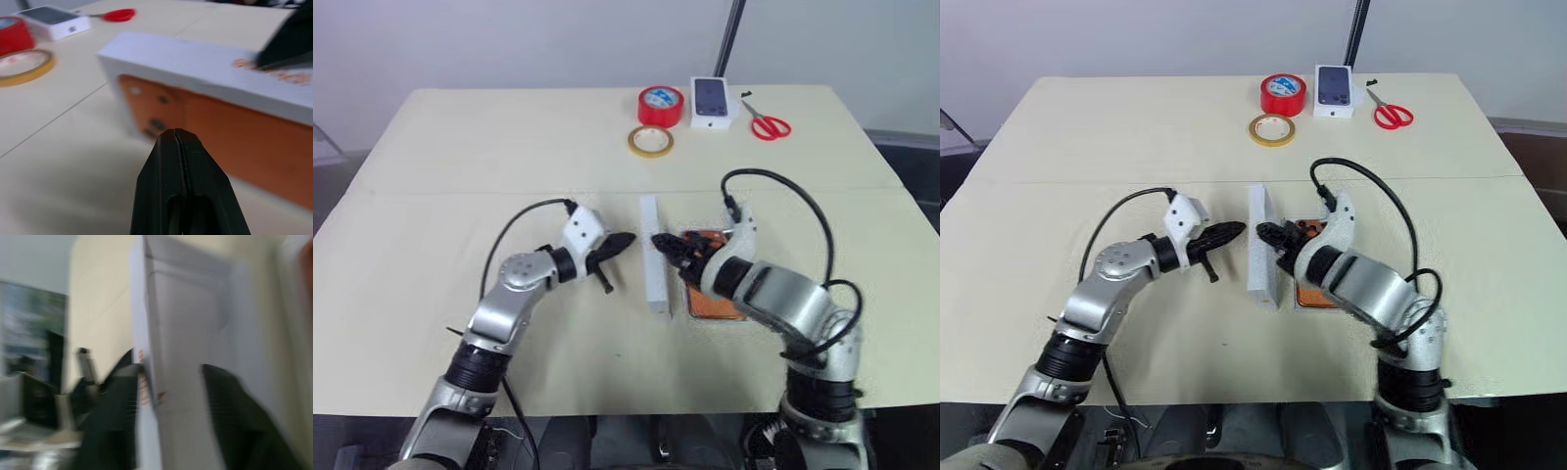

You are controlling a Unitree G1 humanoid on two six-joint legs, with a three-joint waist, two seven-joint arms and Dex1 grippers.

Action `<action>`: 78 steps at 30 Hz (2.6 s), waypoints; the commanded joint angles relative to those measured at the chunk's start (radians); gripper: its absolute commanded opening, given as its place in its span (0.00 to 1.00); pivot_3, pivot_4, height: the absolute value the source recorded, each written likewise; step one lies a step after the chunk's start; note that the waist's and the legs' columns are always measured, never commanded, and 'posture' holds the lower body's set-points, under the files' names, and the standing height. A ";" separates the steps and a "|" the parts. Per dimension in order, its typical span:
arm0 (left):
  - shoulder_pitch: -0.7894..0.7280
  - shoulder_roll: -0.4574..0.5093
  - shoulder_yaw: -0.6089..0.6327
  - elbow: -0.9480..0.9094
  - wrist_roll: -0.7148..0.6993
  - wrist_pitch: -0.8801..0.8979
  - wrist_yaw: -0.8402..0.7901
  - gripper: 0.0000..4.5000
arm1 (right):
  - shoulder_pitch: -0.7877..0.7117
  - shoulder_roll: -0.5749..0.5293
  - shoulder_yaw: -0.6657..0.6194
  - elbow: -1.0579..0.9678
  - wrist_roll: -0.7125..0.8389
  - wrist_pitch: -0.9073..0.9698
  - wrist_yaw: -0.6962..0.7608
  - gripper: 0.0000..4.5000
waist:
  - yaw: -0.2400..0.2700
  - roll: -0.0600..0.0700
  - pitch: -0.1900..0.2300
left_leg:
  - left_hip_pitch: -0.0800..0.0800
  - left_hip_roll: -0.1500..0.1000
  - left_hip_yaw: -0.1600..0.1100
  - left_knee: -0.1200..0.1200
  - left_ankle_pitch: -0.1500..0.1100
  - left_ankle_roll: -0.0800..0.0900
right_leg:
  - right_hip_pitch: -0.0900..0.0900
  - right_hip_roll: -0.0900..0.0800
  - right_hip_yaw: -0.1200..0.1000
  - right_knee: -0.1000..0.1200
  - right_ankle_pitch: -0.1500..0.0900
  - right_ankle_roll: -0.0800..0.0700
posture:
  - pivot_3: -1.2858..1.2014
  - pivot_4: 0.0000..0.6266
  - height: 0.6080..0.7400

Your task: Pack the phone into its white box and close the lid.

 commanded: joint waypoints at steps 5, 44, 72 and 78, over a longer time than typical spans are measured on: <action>-0.081 -0.091 -0.070 0.058 0.029 -0.009 -0.015 0.00 | -0.176 -0.511 0.001 0.150 -0.093 0.223 0.360 0.89 | 0.000 0.000 -0.001 | 0.000 0.002 0.001 -0.003 0.000 0.001 | 0.000 0.002 0.000 -0.003 0.000 0.000 | 0.52 0.24 1.00; -0.105 -0.009 -0.175 -0.013 0.001 0.293 -0.153 0.00 | -0.034 -0.667 0.311 -0.190 -1.380 0.140 1.386 0.01 | 0.023 0.001 -0.001 | 0.000 0.001 -0.001 0.000 0.000 0.001 | 0.000 0.000 0.000 -0.002 0.000 -0.001 | 0.52 0.24 1.00; -0.131 -0.134 -0.170 0.013 -0.013 0.296 -0.109 0.00 | 0.040 -0.615 0.256 -0.212 -1.517 0.197 1.452 0.01 | 0.023 0.001 -0.001 | 0.000 0.001 -0.001 0.002 0.000 0.001 | 0.001 0.000 0.000 -0.001 0.000 -0.001 | 0.52 0.24 1.00; -0.130 -0.146 -0.167 0.003 -0.018 0.301 -0.110 0.00 | 0.047 -0.605 0.251 -0.208 -1.538 0.201 1.464 0.01 | 0.023 0.001 -0.001 | 0.000 0.001 -0.001 0.002 0.000 0.001 | 0.001 0.000 0.000 -0.001 0.000 -0.001 | 0.52 0.24 1.00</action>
